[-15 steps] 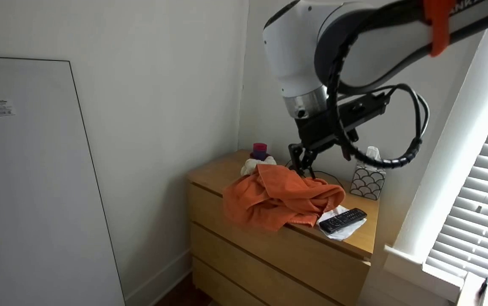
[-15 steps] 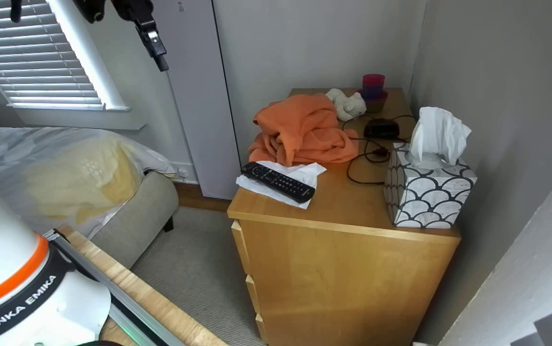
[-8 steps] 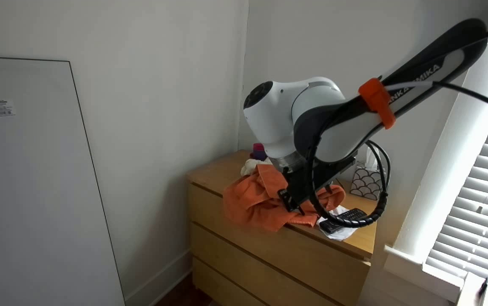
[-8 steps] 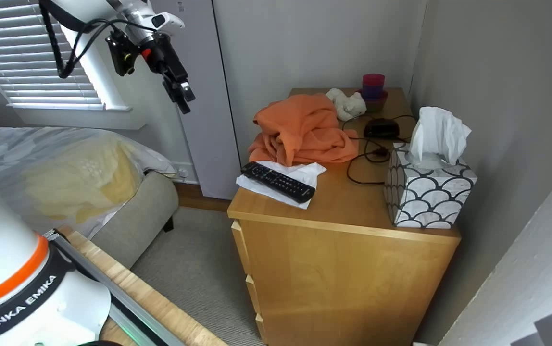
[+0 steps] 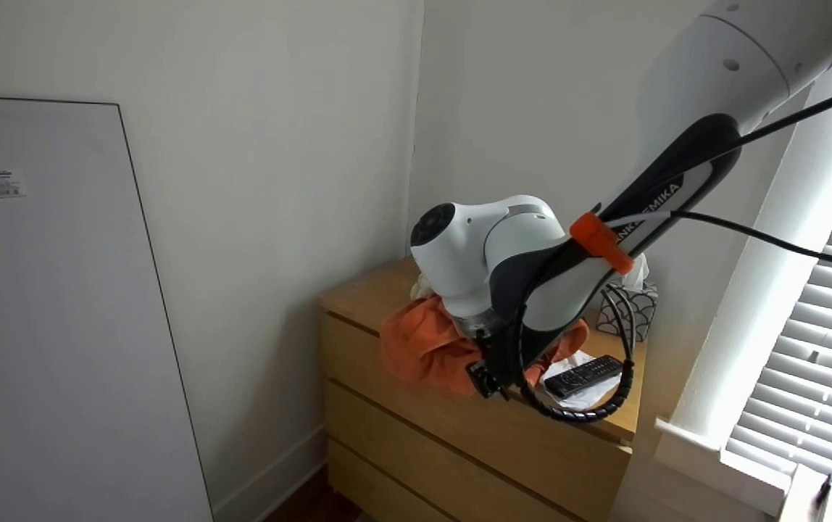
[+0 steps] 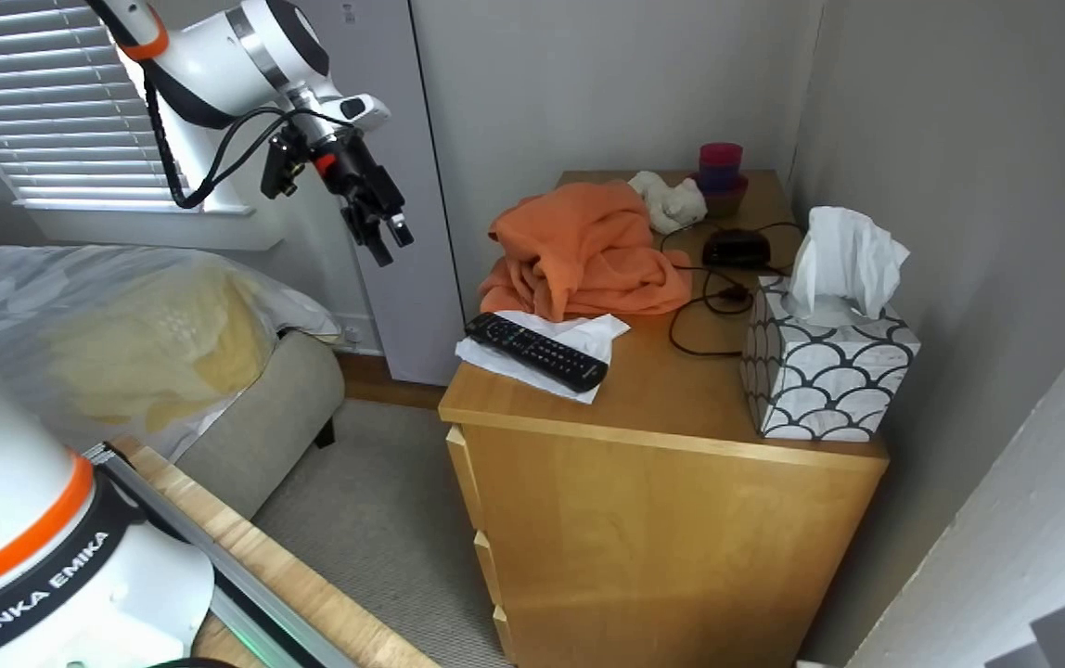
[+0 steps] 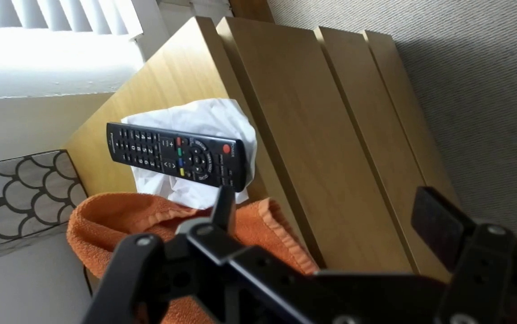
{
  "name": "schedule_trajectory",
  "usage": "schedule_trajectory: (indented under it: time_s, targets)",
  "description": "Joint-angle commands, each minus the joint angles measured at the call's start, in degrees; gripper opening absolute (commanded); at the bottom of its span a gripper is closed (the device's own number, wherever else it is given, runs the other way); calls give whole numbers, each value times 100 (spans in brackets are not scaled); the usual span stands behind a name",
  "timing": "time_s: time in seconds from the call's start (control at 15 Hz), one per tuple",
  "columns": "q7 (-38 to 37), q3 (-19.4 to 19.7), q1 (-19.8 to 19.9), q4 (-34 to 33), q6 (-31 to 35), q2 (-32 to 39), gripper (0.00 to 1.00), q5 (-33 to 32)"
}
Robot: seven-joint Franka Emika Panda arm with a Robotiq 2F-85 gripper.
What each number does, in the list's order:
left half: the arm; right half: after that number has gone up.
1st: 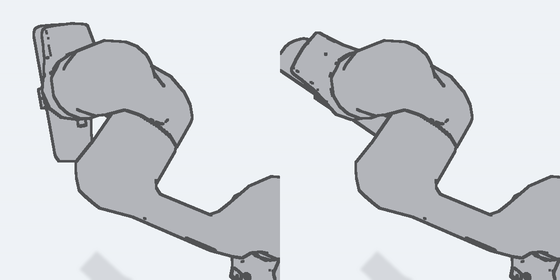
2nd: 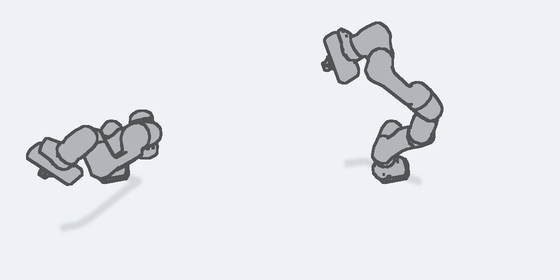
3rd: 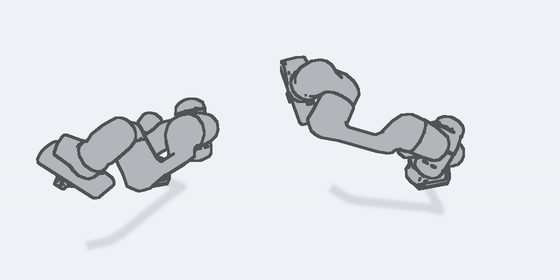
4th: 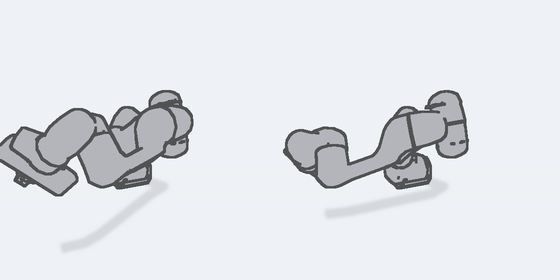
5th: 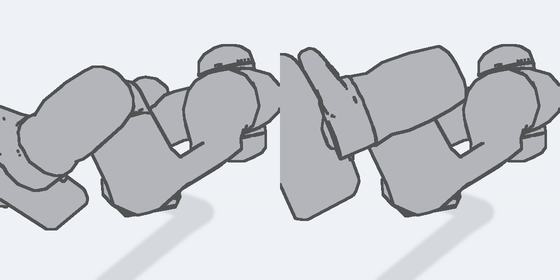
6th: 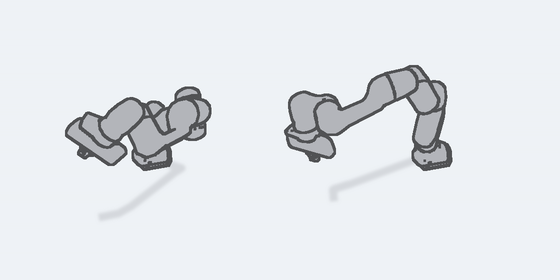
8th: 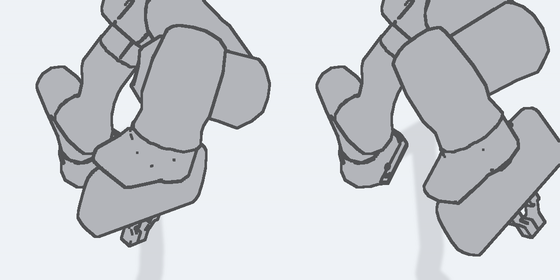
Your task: Open the topmost drawer
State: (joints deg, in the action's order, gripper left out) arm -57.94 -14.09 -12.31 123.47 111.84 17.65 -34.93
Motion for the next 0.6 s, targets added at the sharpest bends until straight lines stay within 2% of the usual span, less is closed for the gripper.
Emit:
schedule_trajectory:
  time_s: [0.0, 0.53]
  targets:
    - [53, 222, -225, -17, 22, -16, 100, 68]
    - [-219, 641, -506, -29, 1054, 1042, 100, -497]
